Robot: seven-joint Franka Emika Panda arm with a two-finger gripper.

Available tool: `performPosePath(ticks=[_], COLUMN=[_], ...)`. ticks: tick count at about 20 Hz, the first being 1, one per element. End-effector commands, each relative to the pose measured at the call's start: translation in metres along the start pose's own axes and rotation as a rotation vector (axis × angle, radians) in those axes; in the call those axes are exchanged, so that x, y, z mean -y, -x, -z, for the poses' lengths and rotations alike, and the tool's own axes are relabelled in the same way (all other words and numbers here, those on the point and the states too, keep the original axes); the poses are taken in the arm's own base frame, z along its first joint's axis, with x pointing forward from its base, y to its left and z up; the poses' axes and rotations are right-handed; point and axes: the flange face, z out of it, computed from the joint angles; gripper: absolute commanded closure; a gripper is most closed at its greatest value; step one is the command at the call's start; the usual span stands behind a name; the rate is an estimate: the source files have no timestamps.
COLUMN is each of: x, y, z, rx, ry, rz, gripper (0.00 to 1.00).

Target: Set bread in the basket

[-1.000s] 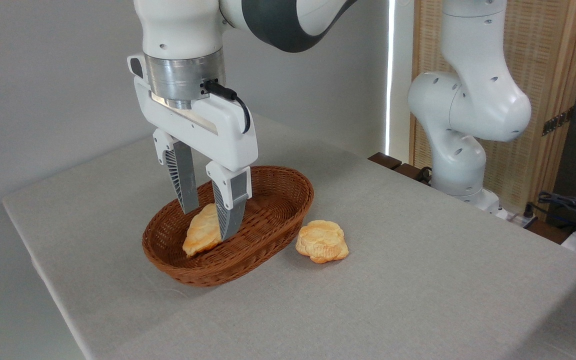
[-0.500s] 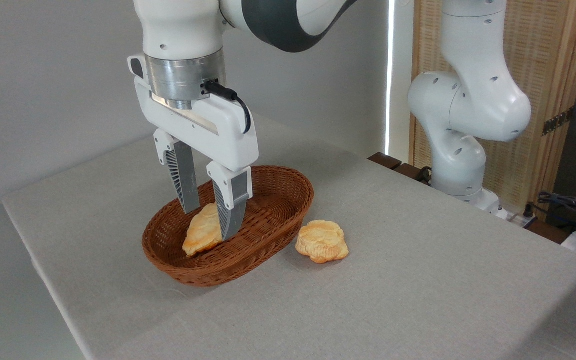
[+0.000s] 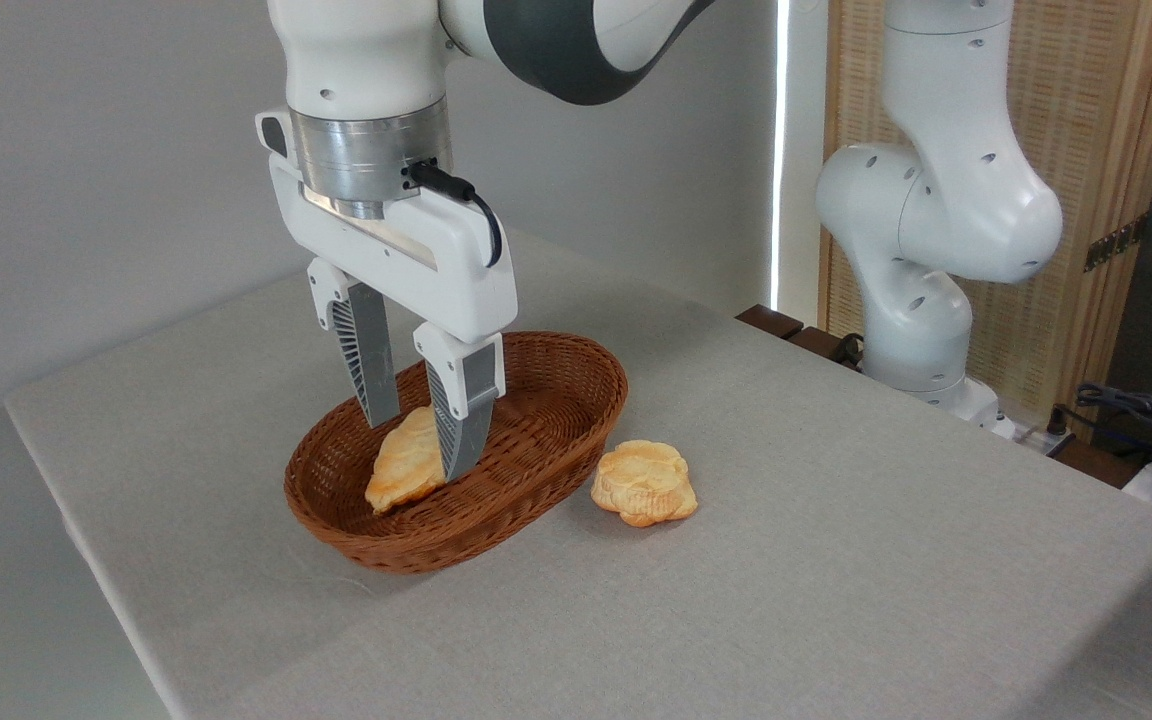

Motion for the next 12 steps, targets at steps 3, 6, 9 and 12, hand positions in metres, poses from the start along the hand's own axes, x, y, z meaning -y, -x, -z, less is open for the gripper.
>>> performPosePath(ticks=[3, 6, 9, 12], x=[0.0008, 0.0008, 0.0008, 0.0008], y=[0.0023, 0.0024, 0.0023, 0.0023], z=[0.0050, 0.0043, 0.0050, 0.0050], rx=[0.008, 0.009, 0.008, 0.008], ry=[-0.001, 0.000, -0.001, -0.001], rz=[-0.006, -0.007, -0.009, -0.010], gripper=[0.00, 0.00, 0.00, 0.00])
